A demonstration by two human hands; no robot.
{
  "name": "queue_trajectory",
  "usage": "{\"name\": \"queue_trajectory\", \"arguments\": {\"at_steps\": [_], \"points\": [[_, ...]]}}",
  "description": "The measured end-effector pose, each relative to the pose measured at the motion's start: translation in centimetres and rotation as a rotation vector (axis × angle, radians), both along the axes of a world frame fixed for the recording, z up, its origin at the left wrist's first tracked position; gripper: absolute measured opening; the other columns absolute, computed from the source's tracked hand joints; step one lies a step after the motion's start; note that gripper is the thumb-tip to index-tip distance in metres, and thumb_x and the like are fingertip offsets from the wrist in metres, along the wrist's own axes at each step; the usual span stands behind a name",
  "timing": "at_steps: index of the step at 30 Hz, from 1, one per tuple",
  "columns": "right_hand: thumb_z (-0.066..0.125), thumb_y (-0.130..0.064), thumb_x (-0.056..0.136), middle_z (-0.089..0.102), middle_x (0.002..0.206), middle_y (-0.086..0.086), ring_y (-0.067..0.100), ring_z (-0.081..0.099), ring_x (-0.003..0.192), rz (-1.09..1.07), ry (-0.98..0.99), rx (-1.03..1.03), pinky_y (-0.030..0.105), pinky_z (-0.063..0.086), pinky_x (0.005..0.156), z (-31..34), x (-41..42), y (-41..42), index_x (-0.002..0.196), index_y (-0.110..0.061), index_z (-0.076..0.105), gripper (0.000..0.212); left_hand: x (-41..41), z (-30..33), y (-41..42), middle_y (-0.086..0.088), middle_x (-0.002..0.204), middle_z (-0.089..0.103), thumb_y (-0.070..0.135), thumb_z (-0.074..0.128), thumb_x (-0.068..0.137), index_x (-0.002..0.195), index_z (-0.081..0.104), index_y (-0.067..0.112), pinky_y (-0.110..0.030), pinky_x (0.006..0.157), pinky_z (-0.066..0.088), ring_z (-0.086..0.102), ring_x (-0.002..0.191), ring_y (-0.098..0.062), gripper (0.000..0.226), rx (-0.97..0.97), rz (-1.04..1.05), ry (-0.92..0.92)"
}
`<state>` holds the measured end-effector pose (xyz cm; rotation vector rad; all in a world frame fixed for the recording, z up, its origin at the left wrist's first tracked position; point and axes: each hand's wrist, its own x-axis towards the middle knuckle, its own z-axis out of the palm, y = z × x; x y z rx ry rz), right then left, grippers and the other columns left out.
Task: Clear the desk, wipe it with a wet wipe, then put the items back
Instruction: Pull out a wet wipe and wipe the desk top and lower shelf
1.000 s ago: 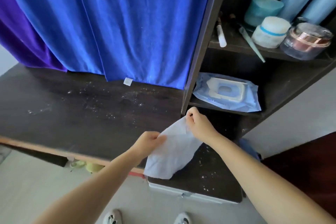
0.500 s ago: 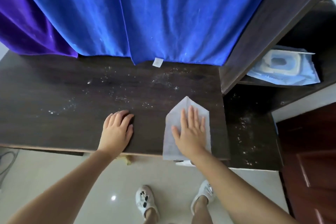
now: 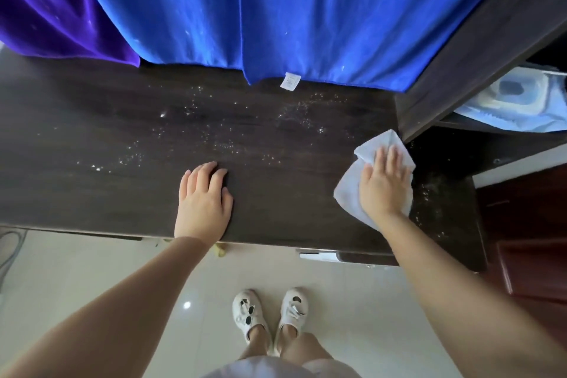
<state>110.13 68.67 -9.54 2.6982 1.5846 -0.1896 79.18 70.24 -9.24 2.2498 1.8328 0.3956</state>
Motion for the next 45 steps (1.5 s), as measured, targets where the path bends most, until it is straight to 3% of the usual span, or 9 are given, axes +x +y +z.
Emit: {"name": "queue_trajectory", "arguments": {"at_steps": [3, 10, 13, 17, 19, 27, 35, 41, 45], "points": [[0.02, -0.033, 0.099, 0.001, 0.157, 0.015, 0.026, -0.003, 0.145, 0.049, 0.108, 0.013, 0.05, -0.002, 0.117, 0.0, -7.8, 2.9, 0.147, -0.01, 0.007, 0.055, 0.0, -0.1, 0.0, -0.016, 0.123, 0.055, 0.022, 0.032, 0.086, 0.114, 0.055, 0.003, -0.049, 0.109, 0.028, 0.046, 0.116, -0.035, 0.041, 0.012, 0.001, 0.007], [0.033, -0.031, 0.091, 0.037, 0.149, 0.006, 0.023, 0.03, 0.139, 1.137, 0.185, 0.018, 0.043, 0.01, 0.114, -0.6, -9.7, 0.5, 0.139, -0.02, 0.039, 0.05, 0.2, -0.1, -0.1, -0.02, 0.123, 0.054, 0.021, 0.03, 0.086, 0.113, 0.055, 0.001, -0.05, 0.108, 0.028, 0.046, 0.115, -0.037, 0.042, 0.027, 0.01, 0.008], [0.029, -0.033, 0.091, 0.038, 0.148, 0.008, 0.029, 0.034, 0.137, 0.767, 0.113, 0.079, 0.05, 0.027, 0.111, -1.3, -1.0, 1.0, 0.138, -0.017, 0.04, 0.051, 0.3, -0.1, -0.1, -0.019, 0.123, 0.054, 0.022, 0.029, 0.086, 0.114, 0.055, 0.001, -0.048, 0.109, 0.026, 0.045, 0.117, -0.036, 0.044, 0.027, 0.011, 0.015], [0.021, -0.032, 0.098, 0.012, 0.156, 0.014, 0.029, 0.011, 0.144, -0.005, 0.048, 0.053, 0.048, 0.009, 0.117, -0.2, 2.1, 4.6, 0.146, -0.009, 0.018, 0.053, 0.2, -0.3, 0.0, -0.018, 0.123, 0.054, 0.021, 0.031, 0.087, 0.114, 0.055, 0.001, -0.049, 0.109, 0.027, 0.044, 0.116, -0.034, 0.042, 0.045, 0.008, 0.015], [0.018, -0.034, 0.099, 0.003, 0.157, 0.015, 0.026, 0.0, 0.145, -0.078, 0.09, 0.03, 0.049, 0.001, 0.117, 0.0, -1.7, 7.2, 0.147, -0.007, 0.008, 0.056, 0.1, -0.5, 0.0, -0.018, 0.123, 0.054, 0.02, 0.032, 0.087, 0.114, 0.055, 0.002, -0.049, 0.108, 0.028, 0.043, 0.116, -0.033, 0.041, 0.052, 0.011, 0.012], [0.016, -0.037, 0.097, 0.011, 0.157, 0.006, 0.022, 0.007, 0.145, 1.132, 0.117, -0.071, 0.044, 0.001, 0.119, 0.0, -9.0, 7.3, 0.147, -0.013, 0.014, 0.056, 0.2, -0.5, 0.0, -0.018, 0.124, 0.053, 0.021, 0.031, 0.087, 0.115, 0.054, 0.001, -0.046, 0.11, 0.025, 0.043, 0.115, -0.033, 0.042, 0.065, 0.012, 0.001], [0.016, -0.033, 0.098, 0.002, 0.157, 0.016, 0.027, -0.001, 0.145, -0.151, 0.098, 0.046, 0.047, 0.004, 0.118, 0.7, -0.7, 12.2, 0.146, -0.001, 0.006, 0.059, 0.1, -0.7, 0.0, -0.016, 0.122, 0.055, 0.019, 0.033, 0.087, 0.113, 0.055, 0.002, -0.043, 0.109, 0.023, 0.04, 0.114, -0.027, 0.038, 0.087, 0.012, 0.024], [0.018, -0.036, 0.099, -0.003, 0.158, 0.011, 0.022, -0.007, 0.145, 0.736, 0.113, -0.012, 0.048, -0.005, 0.117, -0.5, -15.8, 12.8, 0.147, -0.009, 0.004, 0.057, 0.2, -0.8, 0.1, -0.017, 0.123, 0.055, 0.021, 0.033, 0.089, 0.114, 0.055, 0.002, -0.043, 0.109, 0.023, 0.04, 0.116, -0.026, 0.038, 0.083, 0.008, 0.035], [0.013, -0.04, 0.096, 0.008, 0.158, 0.001, 0.017, 0.005, 0.145, 1.151, 0.092, -0.024, 0.041, 0.0, 0.117, -0.1, -11.2, 11.9, 0.148, -0.02, 0.012, 0.056, 0.2, -0.6, -0.1, -0.017, 0.124, 0.054, 0.023, 0.03, 0.091, 0.115, 0.055, 0.002, -0.043, 0.11, 0.023, 0.041, 0.116, -0.028, 0.04, 0.074, 0.01, 0.044]]}}
